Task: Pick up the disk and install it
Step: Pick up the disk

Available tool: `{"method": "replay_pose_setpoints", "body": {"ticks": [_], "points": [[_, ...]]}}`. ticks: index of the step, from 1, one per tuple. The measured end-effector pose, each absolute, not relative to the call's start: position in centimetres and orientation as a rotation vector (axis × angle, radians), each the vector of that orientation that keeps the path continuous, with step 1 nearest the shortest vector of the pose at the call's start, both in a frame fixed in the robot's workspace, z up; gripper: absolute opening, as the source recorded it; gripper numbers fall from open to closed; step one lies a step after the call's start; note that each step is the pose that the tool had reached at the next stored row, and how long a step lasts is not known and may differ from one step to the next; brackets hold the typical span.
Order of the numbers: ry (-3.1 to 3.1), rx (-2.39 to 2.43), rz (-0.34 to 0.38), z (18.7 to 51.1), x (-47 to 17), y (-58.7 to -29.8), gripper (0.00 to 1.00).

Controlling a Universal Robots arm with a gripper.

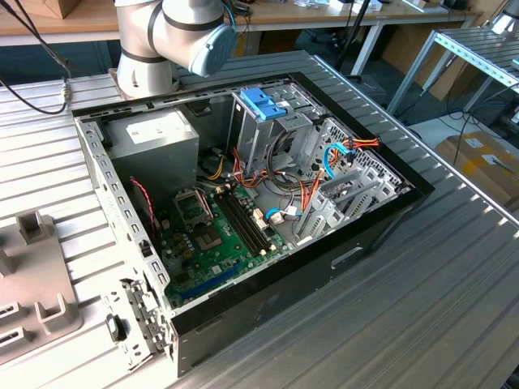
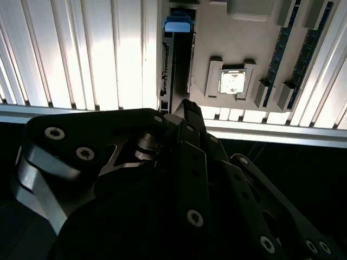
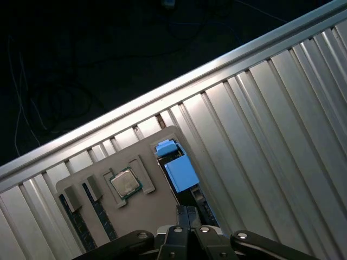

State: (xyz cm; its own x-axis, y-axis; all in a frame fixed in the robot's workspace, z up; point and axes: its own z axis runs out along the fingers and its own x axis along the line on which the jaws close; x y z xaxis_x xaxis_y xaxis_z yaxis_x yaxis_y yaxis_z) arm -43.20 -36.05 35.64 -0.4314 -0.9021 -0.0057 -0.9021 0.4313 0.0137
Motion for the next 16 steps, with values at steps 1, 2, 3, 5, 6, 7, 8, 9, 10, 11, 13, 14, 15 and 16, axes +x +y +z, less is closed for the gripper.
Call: {"method": "replay_pose_setpoints", "body": {"ticks": [1,2,3,5,6,7,8,9,10,11,13,14,15,16], "points": [[-2.633,1.708,-0.023,35.64,-43.21,-36.05,0.11],[-2.618,1.732,-0.023,35.63,-43.21,-36.05,0.11],[-2.589,1.775,-0.023,35.63,-43.21,-36.05,0.11],[-2.554,1.824,-0.023,35.62,-43.2,-36.05,0.11],[-2.536,1.848,-0.023,35.62,-43.2,-36.05,0.11],[-2.518,1.872,-0.023,35.62,-43.2,-36.05,0.11],[-2.488,1.911,-0.023,35.61,-43.2,-36.05,0.11],[-2.472,1.932,-0.023,35.61,-43.2,-36.05,0.11],[-2.452,1.957,-0.022,35.61,-43.21,-36.05,0.11],[-2.426,1.989,-0.022,35.61,-43.2,-36.05,0.11],[-2.365,2.06,-0.022,35.6,-43.2,-36.05,0.11],[-2.336,2.093,-0.022,35.59,-43.2,-36.05,0.11],[-2.319,2.112,-0.022,35.59,-43.2,-36.05,0.11],[-2.289,2.144,-0.022,35.57,-43.2,-36.05,0.11]]}}
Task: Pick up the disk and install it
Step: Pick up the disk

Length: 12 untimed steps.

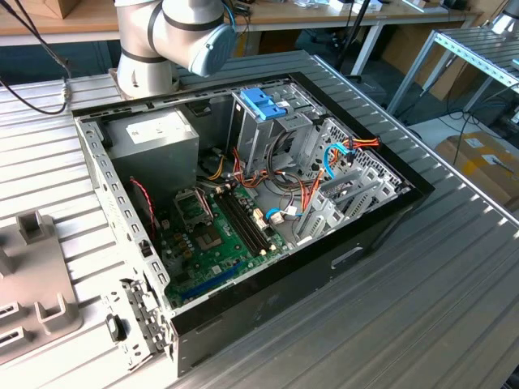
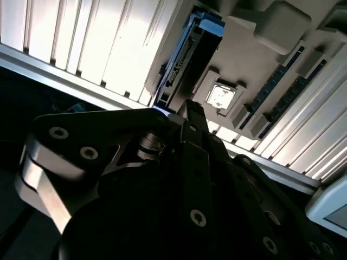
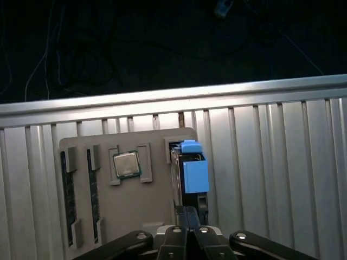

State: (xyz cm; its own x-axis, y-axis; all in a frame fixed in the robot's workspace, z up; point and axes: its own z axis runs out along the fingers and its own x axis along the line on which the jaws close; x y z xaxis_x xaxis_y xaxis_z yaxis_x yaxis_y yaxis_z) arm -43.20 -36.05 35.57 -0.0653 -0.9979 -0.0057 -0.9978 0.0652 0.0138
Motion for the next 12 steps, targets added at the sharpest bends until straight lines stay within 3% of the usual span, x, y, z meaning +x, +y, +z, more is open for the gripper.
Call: {"method": "replay_pose_setpoints", "body": {"ticks": [12], "points": [[-2.129,2.316,-0.004,35.31,-43.2,-35.96,0.11]]}}
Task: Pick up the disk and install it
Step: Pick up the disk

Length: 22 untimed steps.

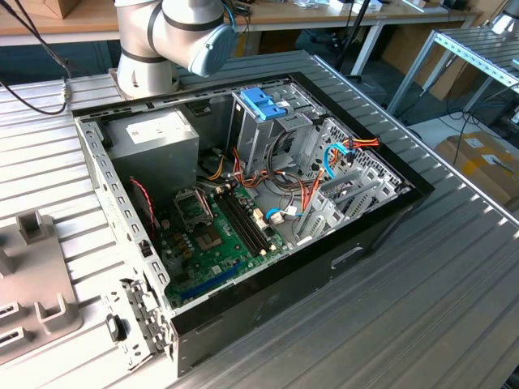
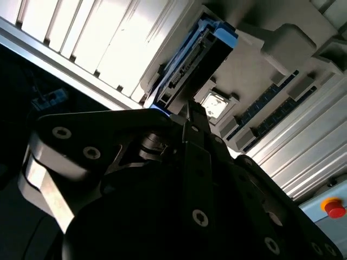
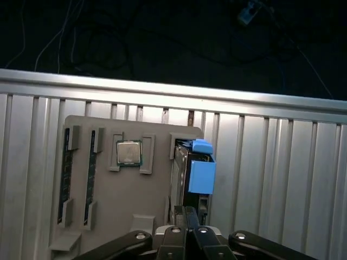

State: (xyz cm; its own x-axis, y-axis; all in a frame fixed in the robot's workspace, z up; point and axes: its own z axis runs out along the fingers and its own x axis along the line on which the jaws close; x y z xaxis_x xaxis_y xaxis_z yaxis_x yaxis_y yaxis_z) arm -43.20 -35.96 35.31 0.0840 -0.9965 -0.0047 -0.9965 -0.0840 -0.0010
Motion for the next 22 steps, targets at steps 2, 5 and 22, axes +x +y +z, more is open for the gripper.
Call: {"method": "replay_pose_setpoints", "body": {"ticks": [2,5,22], "points": [[2.14,-2.294,0.004,35.25,-43.21,-35.96,0.11],[2.198,-2.239,0.004,35.17,-43.21,-35.96,0.11],[2.235,-2.202,0.004,34.44,-43.07,-35.3,0.11]]}}
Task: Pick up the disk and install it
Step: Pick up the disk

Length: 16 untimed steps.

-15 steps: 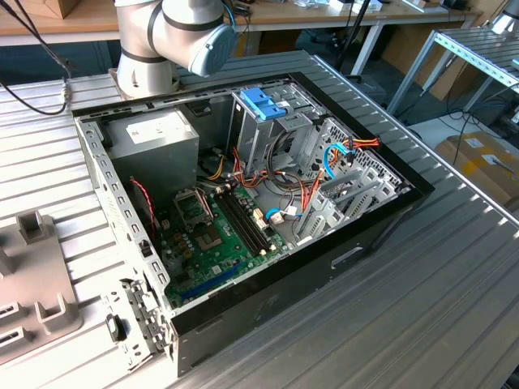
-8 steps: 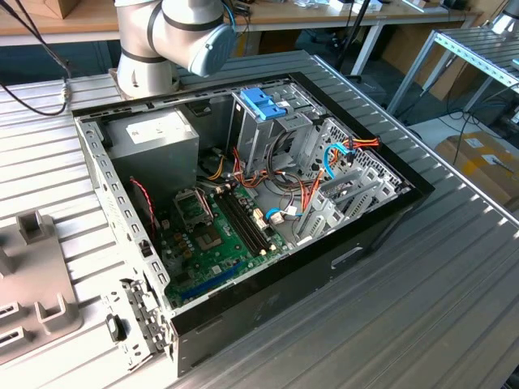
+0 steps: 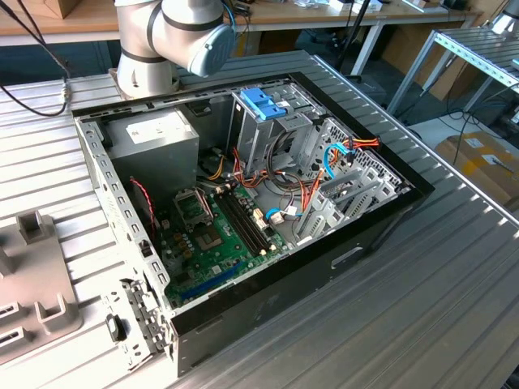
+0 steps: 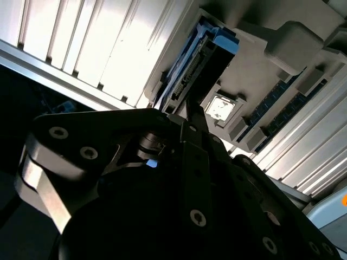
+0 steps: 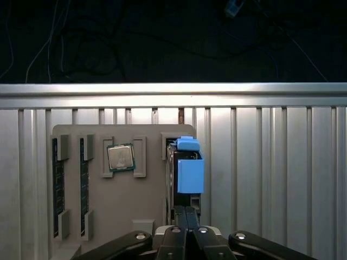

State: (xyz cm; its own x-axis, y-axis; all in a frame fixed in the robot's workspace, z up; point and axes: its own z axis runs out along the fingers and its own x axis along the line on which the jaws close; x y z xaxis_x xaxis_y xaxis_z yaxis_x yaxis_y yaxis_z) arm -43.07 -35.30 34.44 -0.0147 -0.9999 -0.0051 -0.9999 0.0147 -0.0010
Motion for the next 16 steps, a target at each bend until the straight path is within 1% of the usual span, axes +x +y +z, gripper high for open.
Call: {"method": "replay_pose_setpoints", "body": {"ticks": [9,10,11,12,13,14,16], "points": [[2.235,-2.202,0.004,34.43,-43.07,-35.29,0.11],[2.235,-2.202,0.004,34.43,-43.07,-35.29,0.17],[2.235,-2.202,0.004,34.43,-43.07,-35.29,0.17],[2.235,-2.202,0.004,34.43,-43.07,-35.28,0.36],[2.235,-2.202,0.004,34.43,-43.07,-35.28,0.42],[2.235,-2.202,0.004,34.43,-43.07,-35.28,0.42],[2.235,-2.202,0.004,34.43,-43.07,-35.28,0.54]]}}
